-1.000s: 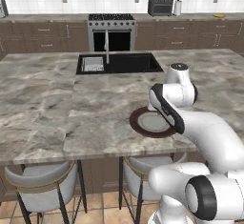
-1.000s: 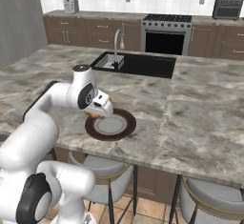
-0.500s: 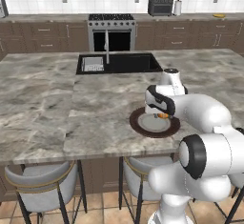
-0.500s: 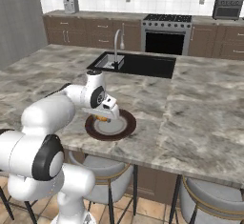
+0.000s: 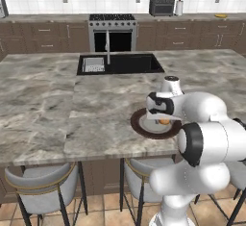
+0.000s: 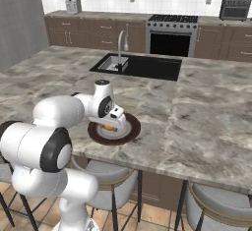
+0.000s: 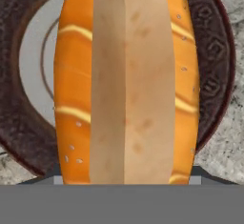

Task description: Move the hot dog bun to the plate on the dining table and place the condiment next to that plate. Then navigate to the fridge and take the sausage and place it on the plate as well.

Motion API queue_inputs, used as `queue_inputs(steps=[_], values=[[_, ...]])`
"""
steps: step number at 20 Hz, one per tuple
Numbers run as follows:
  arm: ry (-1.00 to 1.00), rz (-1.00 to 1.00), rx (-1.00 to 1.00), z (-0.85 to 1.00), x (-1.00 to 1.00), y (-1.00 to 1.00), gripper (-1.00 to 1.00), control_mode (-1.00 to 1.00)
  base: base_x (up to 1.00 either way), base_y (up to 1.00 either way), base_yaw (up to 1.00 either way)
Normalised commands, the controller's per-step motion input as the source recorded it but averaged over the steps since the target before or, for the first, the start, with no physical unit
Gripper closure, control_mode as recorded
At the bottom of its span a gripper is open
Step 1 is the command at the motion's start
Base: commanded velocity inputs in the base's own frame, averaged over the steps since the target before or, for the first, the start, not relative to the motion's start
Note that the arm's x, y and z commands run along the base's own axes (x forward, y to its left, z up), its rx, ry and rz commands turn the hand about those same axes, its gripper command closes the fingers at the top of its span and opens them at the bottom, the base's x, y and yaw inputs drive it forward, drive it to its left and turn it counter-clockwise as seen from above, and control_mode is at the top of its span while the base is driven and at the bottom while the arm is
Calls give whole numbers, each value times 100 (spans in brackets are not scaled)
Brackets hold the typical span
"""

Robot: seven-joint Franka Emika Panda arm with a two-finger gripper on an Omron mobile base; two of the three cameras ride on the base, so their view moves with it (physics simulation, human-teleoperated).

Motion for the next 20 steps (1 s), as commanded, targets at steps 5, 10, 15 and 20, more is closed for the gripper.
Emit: queue_inputs(steps=[5, 10, 15, 20], values=[[-3, 0, 1, -21, 16, 0, 100, -100, 0, 0, 0], [-2, 0, 2, -16, 29, 0, 100, -100, 0, 0, 0], [0, 0, 1, -19, 35, 1, 100, -100, 0, 0, 0], [0, 0, 0, -22, 27, 1, 100, -100, 0, 0, 0]])
